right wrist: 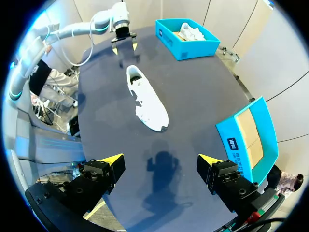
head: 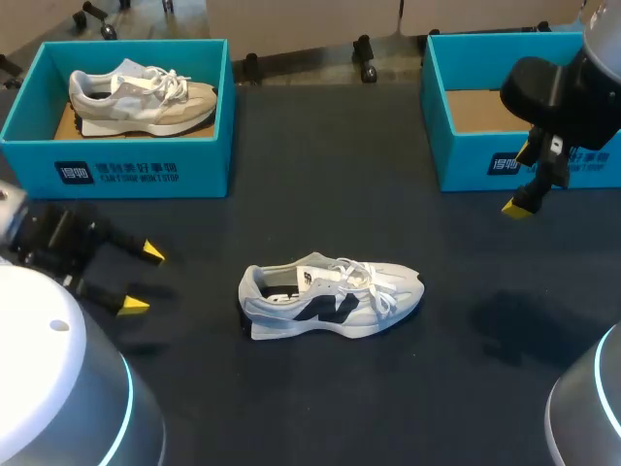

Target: Take the shoe out of the shoebox, open the shoe tongue, remove and reinsert the insole, then place the shoe into the shoebox

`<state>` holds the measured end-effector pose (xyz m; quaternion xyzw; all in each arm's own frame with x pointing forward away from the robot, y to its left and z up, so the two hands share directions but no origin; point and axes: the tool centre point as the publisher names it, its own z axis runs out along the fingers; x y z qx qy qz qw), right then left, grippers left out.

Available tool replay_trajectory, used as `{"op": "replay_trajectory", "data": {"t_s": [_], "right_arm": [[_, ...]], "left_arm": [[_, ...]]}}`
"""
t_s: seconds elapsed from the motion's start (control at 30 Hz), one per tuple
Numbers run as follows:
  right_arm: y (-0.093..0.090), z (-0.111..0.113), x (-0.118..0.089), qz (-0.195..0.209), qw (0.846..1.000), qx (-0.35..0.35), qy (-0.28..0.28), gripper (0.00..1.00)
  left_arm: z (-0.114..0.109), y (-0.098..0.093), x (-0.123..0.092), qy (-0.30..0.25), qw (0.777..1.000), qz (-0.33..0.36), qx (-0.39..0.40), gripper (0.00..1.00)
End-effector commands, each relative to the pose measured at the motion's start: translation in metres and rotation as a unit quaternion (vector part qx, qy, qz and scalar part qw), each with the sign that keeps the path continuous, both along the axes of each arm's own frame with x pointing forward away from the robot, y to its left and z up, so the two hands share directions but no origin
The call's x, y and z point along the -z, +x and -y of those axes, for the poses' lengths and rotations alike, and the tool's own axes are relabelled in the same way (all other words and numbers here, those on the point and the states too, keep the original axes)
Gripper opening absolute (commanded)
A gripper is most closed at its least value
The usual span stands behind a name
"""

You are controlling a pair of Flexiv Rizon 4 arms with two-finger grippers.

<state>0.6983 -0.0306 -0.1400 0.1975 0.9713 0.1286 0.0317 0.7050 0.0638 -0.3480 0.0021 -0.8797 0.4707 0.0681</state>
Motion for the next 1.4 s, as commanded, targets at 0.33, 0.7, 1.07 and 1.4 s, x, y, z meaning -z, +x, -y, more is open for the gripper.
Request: {"op": "replay_trajectory", "data": {"t_s": [0.33,0.7,1.07,1.4], "right_arm": [[0.002,-0.002,0.000,-0.002,1.000,0.000,-0.001,1.00],[0.002,-0.002,0.000,-0.002,1.000,0.000,-0.001,1.00],[0.002,-0.002,0.000,-0.002,1.000,0.000,-0.001,1.00],[0.002,-0.002,0.000,-0.002,1.000,0.000,-0.001,1.00]], "left_arm": [[0.020,-0.024,0.016,-0.049,0.997,-0.040,-0.049,1.00],[0.020,-0.024,0.016,-0.049,0.997,-0.040,-0.049,1.00],[0.045,-0.016,0.028,-0.073,0.996,-0.023,-0.044,1.00],[0.071,-0.003,0.032,-0.097,0.994,0.030,-0.038,1.00]]}}
